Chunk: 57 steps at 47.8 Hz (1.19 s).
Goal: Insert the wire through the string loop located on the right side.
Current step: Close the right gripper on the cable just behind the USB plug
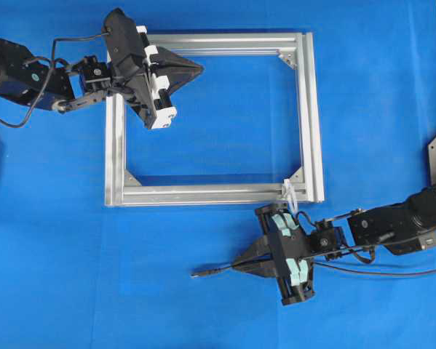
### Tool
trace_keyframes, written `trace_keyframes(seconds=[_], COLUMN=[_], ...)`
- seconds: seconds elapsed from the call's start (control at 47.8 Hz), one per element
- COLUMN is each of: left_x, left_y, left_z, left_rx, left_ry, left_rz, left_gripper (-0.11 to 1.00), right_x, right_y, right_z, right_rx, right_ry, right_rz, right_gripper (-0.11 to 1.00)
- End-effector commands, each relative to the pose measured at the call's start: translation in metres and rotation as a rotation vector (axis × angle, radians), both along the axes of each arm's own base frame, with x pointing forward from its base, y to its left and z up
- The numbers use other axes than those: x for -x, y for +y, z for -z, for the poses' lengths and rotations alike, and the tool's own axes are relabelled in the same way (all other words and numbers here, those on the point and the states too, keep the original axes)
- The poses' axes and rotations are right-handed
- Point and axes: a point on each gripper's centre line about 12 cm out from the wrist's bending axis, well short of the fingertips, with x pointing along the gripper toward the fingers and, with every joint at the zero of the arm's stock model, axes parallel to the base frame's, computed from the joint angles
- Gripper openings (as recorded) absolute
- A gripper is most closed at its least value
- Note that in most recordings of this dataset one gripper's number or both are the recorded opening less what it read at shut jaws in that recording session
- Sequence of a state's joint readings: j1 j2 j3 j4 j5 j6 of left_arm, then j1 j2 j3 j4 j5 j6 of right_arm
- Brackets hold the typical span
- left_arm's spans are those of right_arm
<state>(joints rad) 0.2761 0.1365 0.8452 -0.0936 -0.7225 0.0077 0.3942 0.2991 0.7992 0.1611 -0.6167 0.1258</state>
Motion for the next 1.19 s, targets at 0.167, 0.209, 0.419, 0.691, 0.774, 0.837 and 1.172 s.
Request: trace_keyframes(seconds=[0.167, 0.209, 0.419, 0.691, 0.774, 0.837, 1.172], left_x=[-0.002, -0.002, -0.002, -0.002, -0.002, -0.002, -0.002], left_y=[0.0, 0.0, 0.0, 0.0, 0.0, 0.0, 0.0], left_z=[-0.013, -0.013, -0.013, -0.013, -0.013, -0.013, -0.013], left_rx=[-0.011, -0.01, -0.01, -0.01, -0.009, -0.009, -0.002], left_ry=[-0.037, -0.037, -0.037, -0.036, -0.038, -0.037, -0.037], left_rz=[0.004, 0.002, 0.002, 0.002, 0.002, 0.003, 0.001], left_gripper=[0.0, 0.0, 0.0, 0.0, 0.0, 0.0, 0.0], right_x=[0.0, 0.001, 0.005, 0.005, 0.005, 0.005, 0.005], right_y=[0.002, 0.002, 0.001, 0.001, 0.001, 0.001, 0.001], right_z=[-0.053, -0.06, -0.079, -0.078, -0.078, -0.078, -0.078], right_rx=[-0.033, -0.031, -0.01, -0.005, -0.004, -0.004, -0.004], right_ry=[-0.067, -0.072, -0.079, -0.074, -0.071, -0.071, -0.07], right_rz=[-0.012, -0.017, -0.036, -0.038, -0.039, -0.04, -0.039], right_gripper=[-0.04, -0.04, -0.04, -0.04, -0.04, -0.04, -0.04])
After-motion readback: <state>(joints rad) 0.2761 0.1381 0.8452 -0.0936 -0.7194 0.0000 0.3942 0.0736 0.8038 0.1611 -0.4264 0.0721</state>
